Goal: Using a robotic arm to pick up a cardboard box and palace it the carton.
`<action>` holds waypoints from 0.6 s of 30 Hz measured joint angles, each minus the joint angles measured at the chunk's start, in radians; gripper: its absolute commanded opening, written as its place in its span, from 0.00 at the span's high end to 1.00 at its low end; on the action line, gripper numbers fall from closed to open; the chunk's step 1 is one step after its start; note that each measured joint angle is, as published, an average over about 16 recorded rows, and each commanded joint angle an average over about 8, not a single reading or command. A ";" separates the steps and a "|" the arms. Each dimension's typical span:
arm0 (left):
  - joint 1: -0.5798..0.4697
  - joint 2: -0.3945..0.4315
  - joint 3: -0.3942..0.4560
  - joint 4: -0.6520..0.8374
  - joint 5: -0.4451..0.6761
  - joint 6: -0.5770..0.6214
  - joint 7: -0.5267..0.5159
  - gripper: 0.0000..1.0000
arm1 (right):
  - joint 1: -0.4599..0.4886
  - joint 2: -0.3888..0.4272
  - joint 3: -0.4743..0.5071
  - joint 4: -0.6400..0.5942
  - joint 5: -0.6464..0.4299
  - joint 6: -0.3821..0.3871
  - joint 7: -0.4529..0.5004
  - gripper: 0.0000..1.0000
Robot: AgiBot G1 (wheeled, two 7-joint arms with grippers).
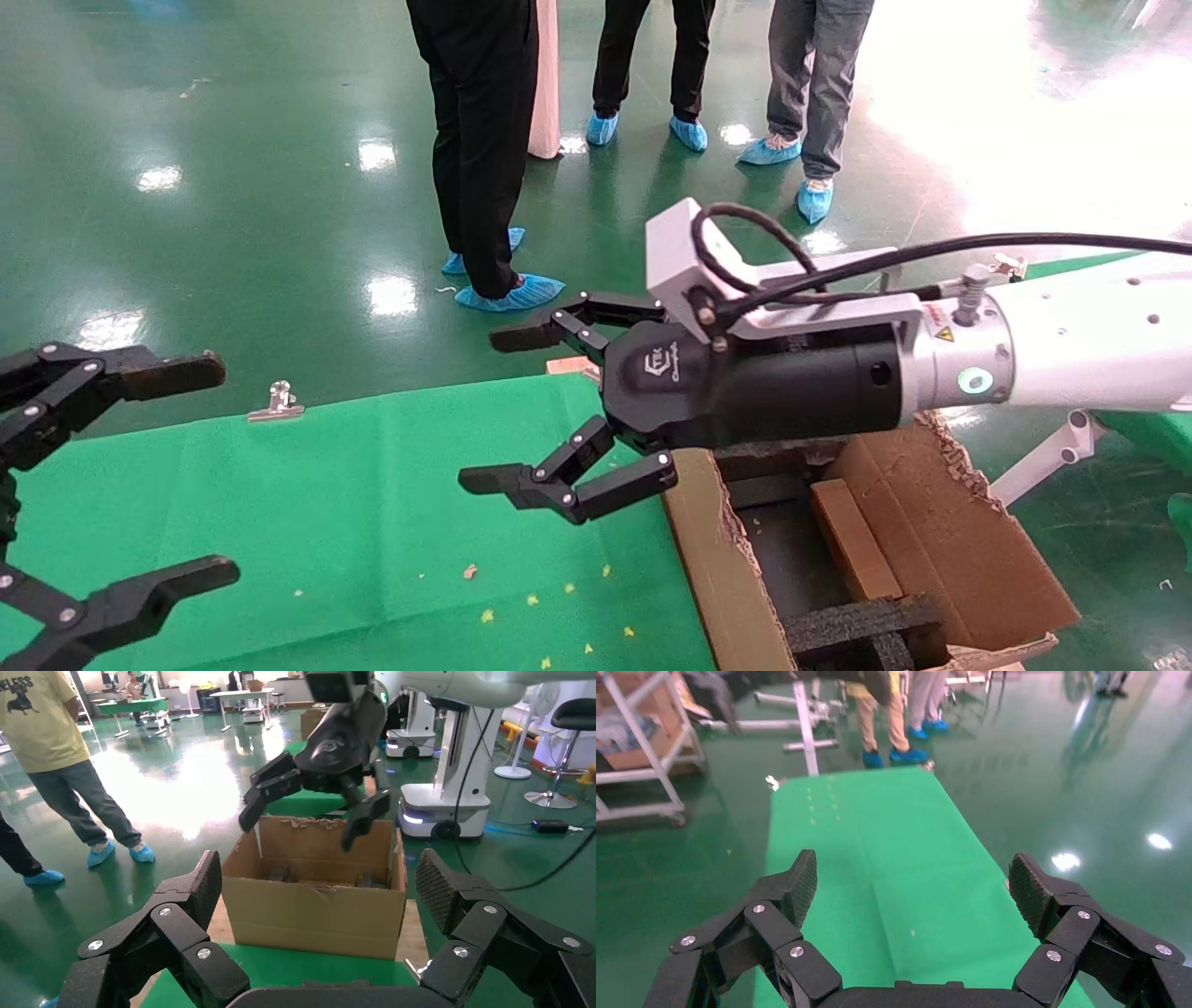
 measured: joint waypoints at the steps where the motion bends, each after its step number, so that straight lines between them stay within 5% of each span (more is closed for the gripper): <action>1: 0.000 0.000 -0.001 0.000 0.001 0.000 0.000 0.00 | -0.020 -0.002 0.031 0.002 -0.001 -0.012 -0.002 0.00; 18: 0.004 0.006 -0.016 -0.007 0.012 0.007 -0.010 0.00 | -0.300 -0.026 0.453 0.033 -0.008 -0.183 -0.024 0.00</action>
